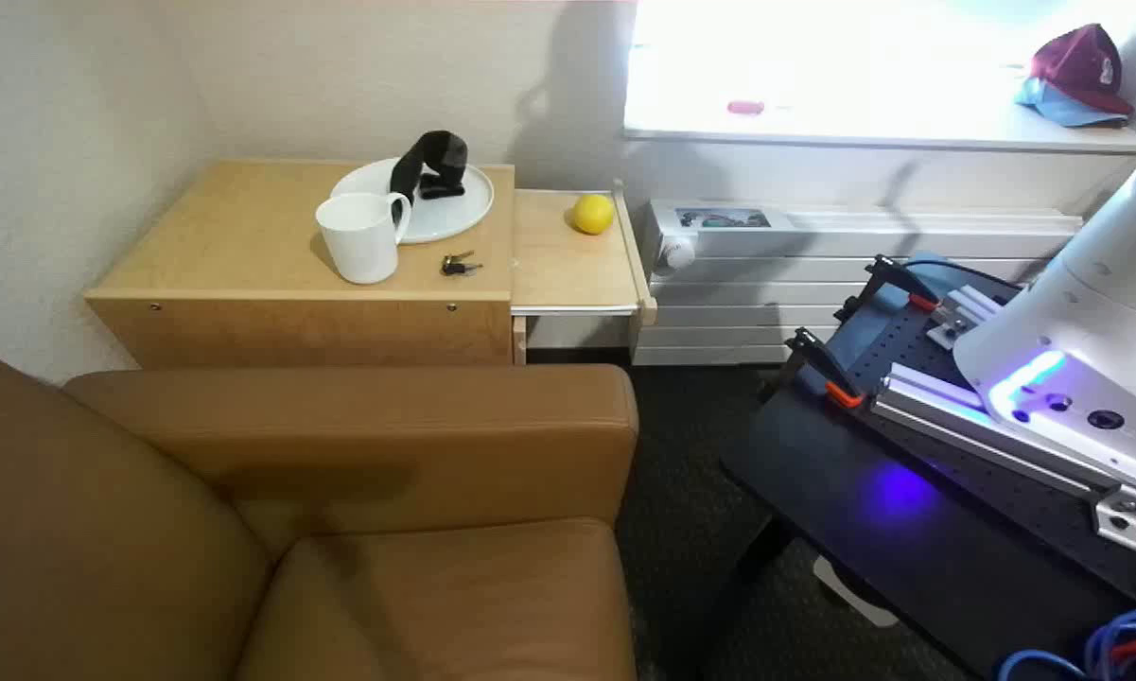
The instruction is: Put the lemon on the window sill and close the top compartment
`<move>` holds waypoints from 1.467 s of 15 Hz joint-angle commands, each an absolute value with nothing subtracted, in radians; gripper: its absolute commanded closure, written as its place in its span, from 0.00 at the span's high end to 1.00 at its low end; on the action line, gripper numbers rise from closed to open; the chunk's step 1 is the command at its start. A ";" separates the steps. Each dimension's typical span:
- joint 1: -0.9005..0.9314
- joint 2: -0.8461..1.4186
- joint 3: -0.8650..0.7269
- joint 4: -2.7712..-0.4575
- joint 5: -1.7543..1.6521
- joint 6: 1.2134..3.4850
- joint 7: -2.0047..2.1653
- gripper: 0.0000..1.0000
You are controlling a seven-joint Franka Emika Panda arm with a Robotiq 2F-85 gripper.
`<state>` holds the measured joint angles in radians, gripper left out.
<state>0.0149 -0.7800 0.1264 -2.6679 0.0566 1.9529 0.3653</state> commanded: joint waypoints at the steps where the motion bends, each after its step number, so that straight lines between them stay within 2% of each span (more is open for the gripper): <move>1: 0.004 -0.781 0.135 -2.666 0.063 1.950 0.359 1.00; 4: -0.023 -0.752 0.191 -2.704 -0.024 2.029 0.384 1.00; 9: -0.129 -0.445 0.314 -2.695 -0.104 2.291 0.755 1.00; 13: -0.158 -0.193 0.282 -2.583 -0.024 2.314 0.839 1.00; 14: -0.117 -0.144 0.223 -2.544 -0.016 2.295 0.853 1.00; 16: -0.070 -0.128 0.170 -2.501 0.101 2.241 0.807 1.00; 17: -0.071 -0.172 0.177 -2.568 0.015 2.299 0.844 1.00; 20: -0.049 -0.125 0.145 -2.512 0.070 2.271 0.827 1.00; 22: -0.036 -0.054 0.139 -2.501 0.130 2.424 0.913 1.00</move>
<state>-0.0689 -0.1252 0.1702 -2.5126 0.0744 2.2882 0.8360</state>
